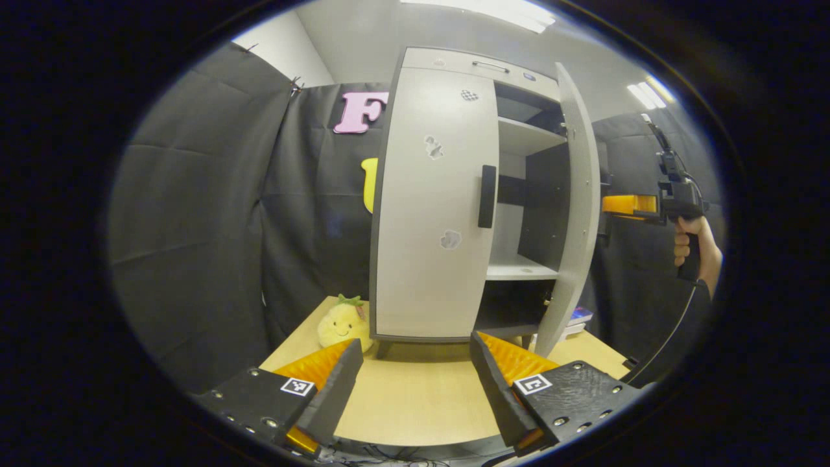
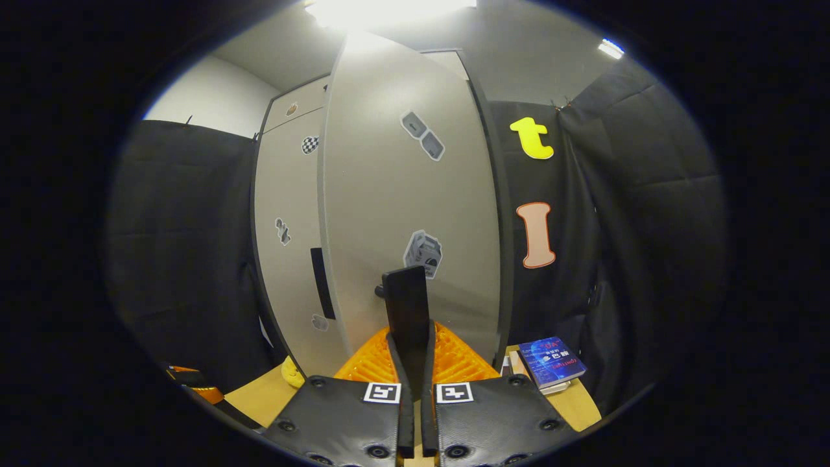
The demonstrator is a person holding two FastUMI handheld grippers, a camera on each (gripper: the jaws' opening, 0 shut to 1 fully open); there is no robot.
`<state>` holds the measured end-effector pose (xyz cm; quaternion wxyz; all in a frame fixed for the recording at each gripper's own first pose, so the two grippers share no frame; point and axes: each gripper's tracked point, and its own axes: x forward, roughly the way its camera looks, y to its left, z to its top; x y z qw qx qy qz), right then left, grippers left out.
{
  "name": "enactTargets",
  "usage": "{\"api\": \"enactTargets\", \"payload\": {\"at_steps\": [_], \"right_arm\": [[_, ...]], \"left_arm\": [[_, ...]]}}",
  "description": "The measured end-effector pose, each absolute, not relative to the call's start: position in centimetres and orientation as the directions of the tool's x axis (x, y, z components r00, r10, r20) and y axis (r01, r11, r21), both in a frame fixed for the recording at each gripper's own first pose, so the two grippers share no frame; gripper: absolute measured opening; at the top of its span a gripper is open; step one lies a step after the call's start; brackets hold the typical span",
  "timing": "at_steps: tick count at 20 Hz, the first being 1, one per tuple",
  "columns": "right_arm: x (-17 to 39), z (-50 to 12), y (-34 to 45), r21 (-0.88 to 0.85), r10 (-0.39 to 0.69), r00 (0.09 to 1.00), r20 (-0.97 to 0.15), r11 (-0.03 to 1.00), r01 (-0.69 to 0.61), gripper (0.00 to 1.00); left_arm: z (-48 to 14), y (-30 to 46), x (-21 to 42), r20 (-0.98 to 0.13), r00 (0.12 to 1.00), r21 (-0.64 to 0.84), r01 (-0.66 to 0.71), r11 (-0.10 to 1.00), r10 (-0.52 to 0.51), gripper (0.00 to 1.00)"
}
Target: Open the right door of the double-door shoe cabinet with the right hand, and open the left door with the left hand.
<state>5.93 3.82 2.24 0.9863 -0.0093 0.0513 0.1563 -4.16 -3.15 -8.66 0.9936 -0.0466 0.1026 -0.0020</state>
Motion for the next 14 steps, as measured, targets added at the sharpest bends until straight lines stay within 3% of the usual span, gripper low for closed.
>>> {"api": "enactTargets", "payload": {"at_steps": [2,4,5,7,9,10,11,14], "right_arm": [[5.8,2.3,3.1,-0.001,0.300,0.948,-0.104,0.953,-0.302,0.02],[5.7,2.4,2.4,0.001,0.290,0.952,-0.099,0.957,-0.291,0.06],[5.6,2.5,2.0,0.006,0.284,0.954,-0.097,0.959,-0.284,0.02],[5.5,2.5,0.9,0.015,0.276,0.957,-0.092,0.961,-0.276,0.06],[5.4,2.7,-0.2,0.011,0.272,0.959,-0.084,0.962,-0.272,0.02],[5.4,2.7,-0.9,0.008,0.265,0.960,-0.085,0.964,-0.266,0.06],[5.4,2.8,-1.6,0.005,0.263,0.961,-0.082,0.965,-0.263,0.01],[5.7,3.0,-4.1,0.006,0.258,0.964,-0.069,0.966,-0.258,0.05]], "left_arm": [[-8.8,-3.8,-4.1,-0.203,0.979,-0.081,0.008,0.997,-0.025,0.95],[-9.1,-4.5,-3.7,-0.207,0.978,-0.074,0.024,0.997,-0.038,0.95],[-9.1,-4.8,-3.5,-0.209,0.977,-0.075,0.031,0.997,-0.046,0.95],[-9.2,-5.2,-3.2,-0.212,0.976,-0.078,0.044,0.996,-0.059,0.95],[-9.4,-5.5,-2.9,-0.214,0.974,-0.076,0.055,0.996,-0.070,0.95],[-9.4,-5.9,-2.7,-0.213,0.974,-0.075,0.062,0.995,-0.077,0.95],[-9.3,-6.2,-2.3,-0.212,0.974,-0.073,0.069,0.995,-0.083,0.95],[-9.3,-7.2,-1.3,-0.211,0.972,-0.072,0.092,0.993,-0.106,0.95]]}}
